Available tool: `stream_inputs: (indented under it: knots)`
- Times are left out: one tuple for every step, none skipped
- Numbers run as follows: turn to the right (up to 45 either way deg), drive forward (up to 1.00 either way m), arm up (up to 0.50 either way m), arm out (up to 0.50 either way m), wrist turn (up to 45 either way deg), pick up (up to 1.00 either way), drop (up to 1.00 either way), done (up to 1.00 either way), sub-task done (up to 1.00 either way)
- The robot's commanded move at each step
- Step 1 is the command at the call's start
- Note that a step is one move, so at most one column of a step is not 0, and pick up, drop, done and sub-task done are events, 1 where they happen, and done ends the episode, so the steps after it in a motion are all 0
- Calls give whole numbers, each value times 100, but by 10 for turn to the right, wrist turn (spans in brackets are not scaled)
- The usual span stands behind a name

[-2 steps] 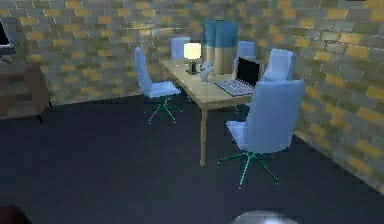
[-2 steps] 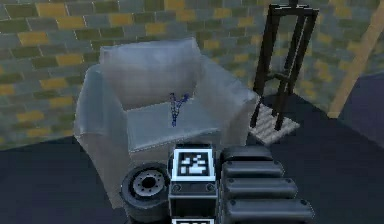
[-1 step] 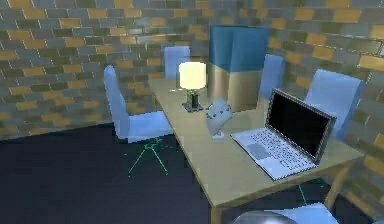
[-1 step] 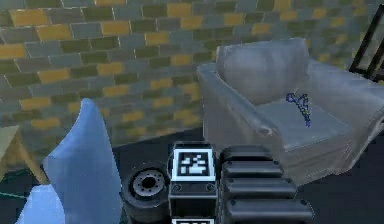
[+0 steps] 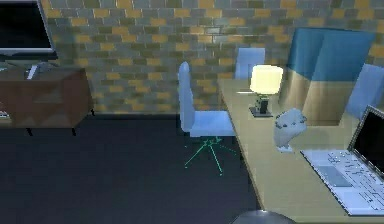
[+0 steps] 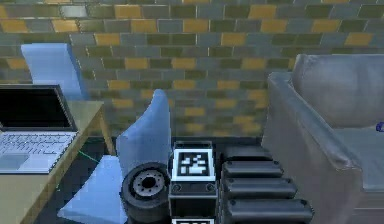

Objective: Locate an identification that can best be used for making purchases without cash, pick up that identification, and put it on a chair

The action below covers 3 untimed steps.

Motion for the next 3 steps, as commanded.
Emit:
stream_inputs:
  knots:
    - [-30, 0, 0, 0, 0, 0, 0, 0, 0]
    - [0, 10, 0, 0, 0, 0, 0, 0, 0]
    - [450, 0, 0, 0, 0, 0, 0, 0, 0]
